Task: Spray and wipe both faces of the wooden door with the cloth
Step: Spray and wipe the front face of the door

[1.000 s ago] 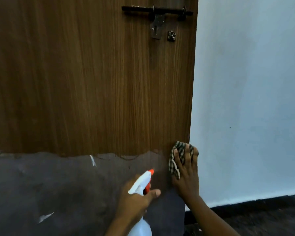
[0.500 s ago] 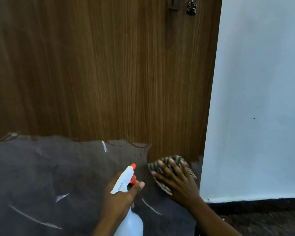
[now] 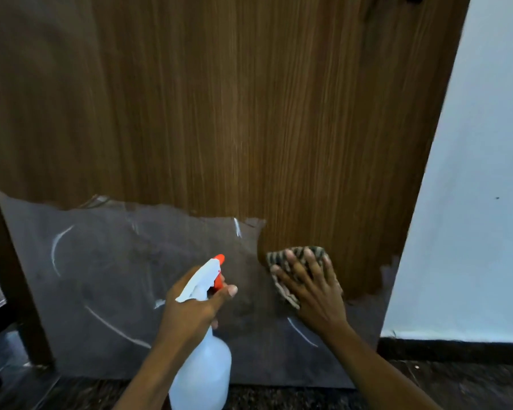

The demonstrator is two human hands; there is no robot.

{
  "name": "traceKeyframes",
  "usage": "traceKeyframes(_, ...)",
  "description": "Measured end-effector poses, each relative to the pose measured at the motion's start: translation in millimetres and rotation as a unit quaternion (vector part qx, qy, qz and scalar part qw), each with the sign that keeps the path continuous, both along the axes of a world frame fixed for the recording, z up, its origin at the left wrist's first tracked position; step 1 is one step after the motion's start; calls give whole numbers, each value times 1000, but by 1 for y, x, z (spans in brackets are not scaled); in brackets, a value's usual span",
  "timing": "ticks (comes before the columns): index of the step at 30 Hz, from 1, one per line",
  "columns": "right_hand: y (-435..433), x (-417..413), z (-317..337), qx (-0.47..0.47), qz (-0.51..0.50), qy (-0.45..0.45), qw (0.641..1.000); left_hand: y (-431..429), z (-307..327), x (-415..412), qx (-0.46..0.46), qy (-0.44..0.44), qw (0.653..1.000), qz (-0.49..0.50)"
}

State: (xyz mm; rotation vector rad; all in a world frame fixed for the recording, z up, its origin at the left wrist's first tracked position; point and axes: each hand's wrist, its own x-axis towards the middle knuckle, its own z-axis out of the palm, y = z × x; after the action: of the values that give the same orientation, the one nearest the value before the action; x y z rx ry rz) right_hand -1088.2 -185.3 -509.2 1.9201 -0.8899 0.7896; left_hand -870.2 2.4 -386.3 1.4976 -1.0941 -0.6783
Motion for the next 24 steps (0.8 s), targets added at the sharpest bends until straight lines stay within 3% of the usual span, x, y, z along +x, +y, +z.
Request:
traceKeyframes(2,-4,-10,12,75,-37,-149,985,6,1,20,0,2,1000,17)
traceKeyframes(3,-5,-10,26,104,-47,-279,954,9,3,28,-5,3,1000,21)
traceKeyframes(4,-3,-10,45,122,-33,-435,891,11,4,33,-6,4,1000,20)
traceKeyframes(5,1,-13,66,135,-12,-591,795,9,4,33,-8,8,1000,9)
traceKeyframes(7,7,-26,96,130,4,-781,611,3,5,23,-9,8,1000,-21)
traceKeyframes(8,9,-36,101,120,7,-812,571,1,7,13,-7,9,999,-33)
traceKeyframes(12,22,-44,63,144,-75,-842,515,1,1,-15,-13,28,997,-70)
traceKeyframes(13,25,-40,54,156,-108,-828,528,3,-1,-16,-7,31,997,-73)
traceKeyframes(14,27,-36,52,172,-141,-796,564,5,-1,-17,-1,34,997,-73)
traceKeyframes(17,27,-11,83,200,-155,-661,706,4,11,-11,-16,14,996,-83)
traceKeyframes(20,23,40,100,138,-121,-379,907,1,19,8,-53,6,996,-77)
traceKeyframes(21,21,56,95,110,-99,-258,955,2,17,12,-60,-3,995,-73)
traceKeyframes(22,21,65,85,85,-70,-156,982,3,13,15,-65,-15,995,-70)
traceKeyframes(24,22,61,54,60,-38,-13,997,6,3,17,-64,-15,996,-55)
